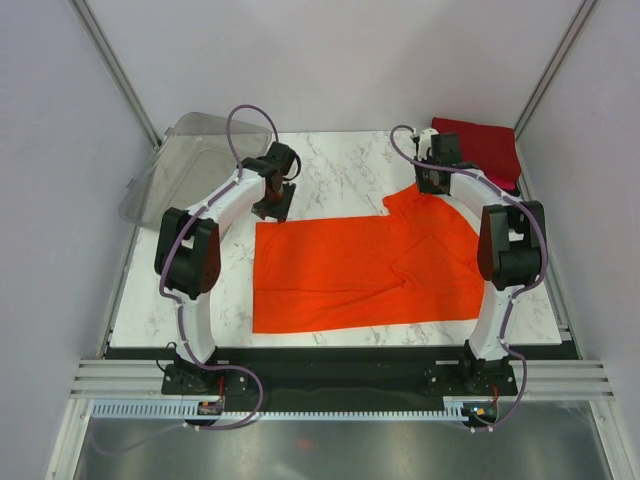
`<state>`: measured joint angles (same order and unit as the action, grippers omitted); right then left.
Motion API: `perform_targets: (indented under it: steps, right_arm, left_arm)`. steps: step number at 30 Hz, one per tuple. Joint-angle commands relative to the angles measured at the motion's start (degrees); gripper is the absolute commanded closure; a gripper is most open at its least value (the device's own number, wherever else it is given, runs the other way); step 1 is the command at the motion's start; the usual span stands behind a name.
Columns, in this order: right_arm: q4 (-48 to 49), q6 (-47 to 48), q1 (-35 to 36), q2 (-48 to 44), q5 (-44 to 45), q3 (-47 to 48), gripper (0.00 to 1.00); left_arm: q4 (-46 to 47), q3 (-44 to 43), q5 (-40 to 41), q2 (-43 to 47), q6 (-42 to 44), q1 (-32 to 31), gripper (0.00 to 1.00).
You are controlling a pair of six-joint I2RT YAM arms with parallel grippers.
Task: Fold and stack the t-shirts
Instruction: Fold the tshirt
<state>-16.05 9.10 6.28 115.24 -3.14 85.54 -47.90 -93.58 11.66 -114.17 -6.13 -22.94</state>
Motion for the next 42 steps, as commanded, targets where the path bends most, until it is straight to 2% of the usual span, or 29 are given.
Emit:
perform_targets:
  steps: [1,8,12,17,22,34,42]
  right_arm:
    - [3.48,0.83,0.4,-4.93,-1.08,-1.07,1.0]
    - [3.93,-0.58,0.31,-7.66,-3.46,-1.87,1.0]
    - [4.19,-1.63,0.39,-8.98,-3.63,-2.74,1.0]
    - [6.03,-2.25,0.31,-11.0,-2.49,-6.17,1.0]
    - [7.79,-2.6,0.4,-13.2,-3.63,-9.42,1.0]
    - [7.97,-2.42,0.4,-14.96,-4.16,-10.39,1.0]
    - [8.67,-2.69,0.4,-16.01,-3.54,-11.53,1.0]
  left_arm:
    - [-0.53,0.68,-0.23,0.44,5.25,0.44,0.48]
    - [3.59,0.67,-4.26,-0.62,10.87,1.14,0.5]
    - [4.57,1.38,-3.67,-1.4,16.14,1.14,0.51]
    - [6.15,-0.29,-4.54,-2.28,15.8,2.11,0.51]
    - [6.5,0.51,-0.32,-3.69,19.05,2.37,0.48]
    - [8.08,1.82,-0.85,-4.57,22.3,3.95,0.48]
    - [7.91,0.16,-1.29,-7.29,22.48,4.31,0.53]
